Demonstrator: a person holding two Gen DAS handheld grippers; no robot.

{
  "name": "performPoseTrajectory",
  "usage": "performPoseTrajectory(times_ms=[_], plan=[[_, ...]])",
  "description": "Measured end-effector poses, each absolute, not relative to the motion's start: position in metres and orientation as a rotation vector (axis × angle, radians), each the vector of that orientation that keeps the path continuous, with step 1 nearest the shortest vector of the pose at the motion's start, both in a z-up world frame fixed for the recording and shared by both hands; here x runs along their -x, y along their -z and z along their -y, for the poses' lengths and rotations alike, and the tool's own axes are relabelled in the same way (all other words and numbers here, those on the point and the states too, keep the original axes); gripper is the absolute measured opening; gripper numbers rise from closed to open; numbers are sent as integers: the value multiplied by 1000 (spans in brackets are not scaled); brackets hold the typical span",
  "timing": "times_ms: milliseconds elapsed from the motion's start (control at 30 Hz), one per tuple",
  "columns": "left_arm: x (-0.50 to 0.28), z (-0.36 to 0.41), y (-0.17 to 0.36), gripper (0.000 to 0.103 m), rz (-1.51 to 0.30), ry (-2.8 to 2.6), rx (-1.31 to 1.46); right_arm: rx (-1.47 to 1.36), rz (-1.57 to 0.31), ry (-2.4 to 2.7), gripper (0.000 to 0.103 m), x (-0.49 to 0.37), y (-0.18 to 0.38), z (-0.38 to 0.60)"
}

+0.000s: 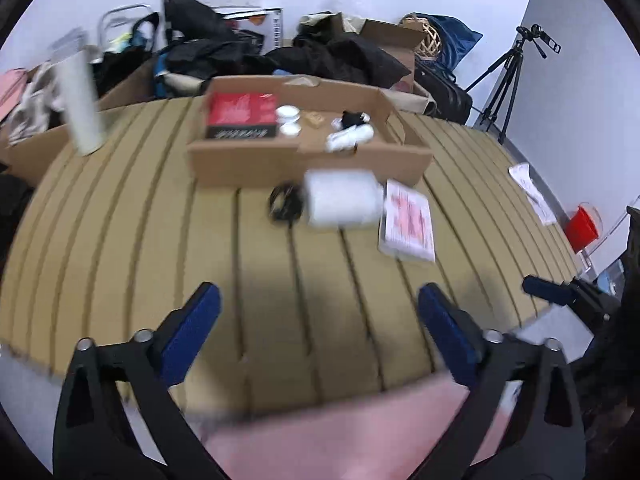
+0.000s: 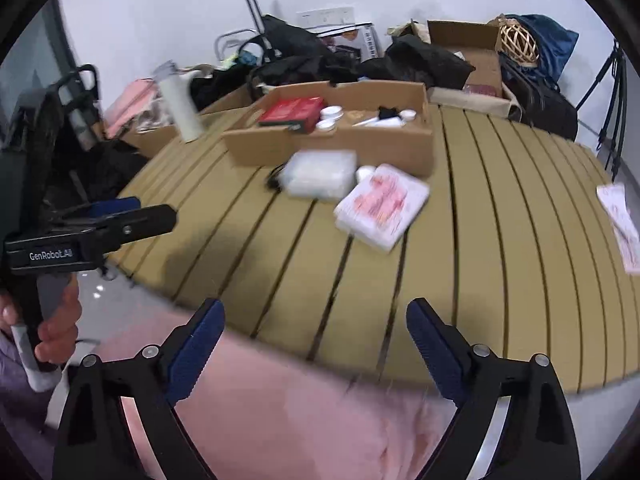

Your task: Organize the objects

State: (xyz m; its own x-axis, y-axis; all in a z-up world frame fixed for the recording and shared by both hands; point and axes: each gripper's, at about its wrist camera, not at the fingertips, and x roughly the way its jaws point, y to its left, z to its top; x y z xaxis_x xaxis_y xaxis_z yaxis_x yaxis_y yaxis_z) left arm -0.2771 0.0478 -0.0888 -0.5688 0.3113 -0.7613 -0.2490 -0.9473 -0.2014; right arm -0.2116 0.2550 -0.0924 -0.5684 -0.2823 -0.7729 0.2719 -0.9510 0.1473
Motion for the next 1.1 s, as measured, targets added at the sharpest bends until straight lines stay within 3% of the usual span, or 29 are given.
performPoseTrajectory(times_ms=[33,167,267,300,367,400,633,700,833,1100], plan=[[296,-55,93,80,108,-2513,1261,-1245,15,2546,88,226,93,-254],[369,-78,122,72,83,-2486,1361,-1228,103,2561,87,290,101,-252],[400,-83,143,56,131,-2426,1435,-1256,150,2528,85,338,116,-250],[406,-85,150,51,144,-2398,1465,-1280,141,2521,69,352,123,-247],[411,-84,153,44,213,-2361,1438,-1310,127,2480,49,371,134,-241],[412,-83,152,34,239,-2351,1424,-1319,131,2461,40,377,138,-239],[413,-76,155,31,400,-2317,1457,-1325,279,2369,39,399,158,-236],[405,-80,145,31,401,-2317,1473,-1352,238,2391,33,395,151,-233],[347,-71,97,31,385,-2348,1363,-1247,71,2472,31,344,101,-225],[242,-50,79,31,428,-2343,1352,-1164,166,2434,31,231,67,-222]])
